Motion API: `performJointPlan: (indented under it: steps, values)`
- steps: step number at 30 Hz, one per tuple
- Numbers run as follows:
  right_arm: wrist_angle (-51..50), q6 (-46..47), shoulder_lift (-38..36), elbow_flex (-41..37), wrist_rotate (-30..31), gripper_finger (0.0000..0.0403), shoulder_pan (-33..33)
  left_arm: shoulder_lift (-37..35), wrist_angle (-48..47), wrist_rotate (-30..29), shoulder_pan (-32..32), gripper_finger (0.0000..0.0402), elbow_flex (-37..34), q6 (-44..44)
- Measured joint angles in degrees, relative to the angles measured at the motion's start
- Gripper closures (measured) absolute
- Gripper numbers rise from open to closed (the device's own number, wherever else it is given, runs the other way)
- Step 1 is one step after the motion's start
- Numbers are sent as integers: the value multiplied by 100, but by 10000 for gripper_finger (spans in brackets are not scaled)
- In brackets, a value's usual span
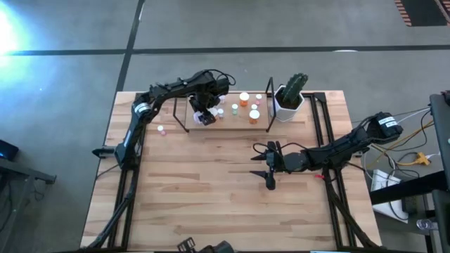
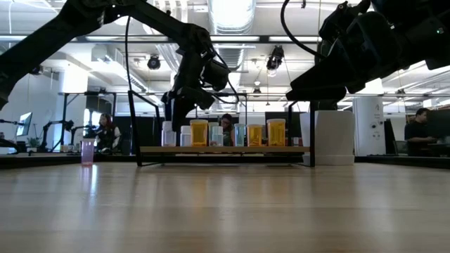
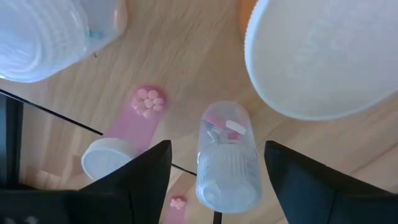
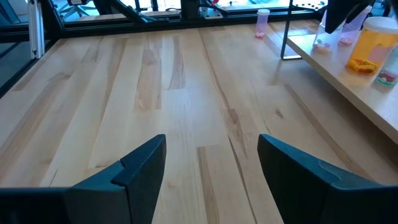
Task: Pick and place medicine bottles onto shelf by color
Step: Put the pink medicine bottle on the shelf
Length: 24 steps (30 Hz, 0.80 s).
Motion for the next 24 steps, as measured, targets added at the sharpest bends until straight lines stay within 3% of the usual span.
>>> performJointPlan:
  steps: [8,17,24]
  values:
    - [0,-9,0,0,0,158,0,-259,-24,4,0,161,45,7]
    - [-7,-11,0,0,0,158,0,-1039,0,9,-107,161,46,-54]
    - [-52,9,0,0,-1,158,0,-2050,298,2,-934,162,-234,-400]
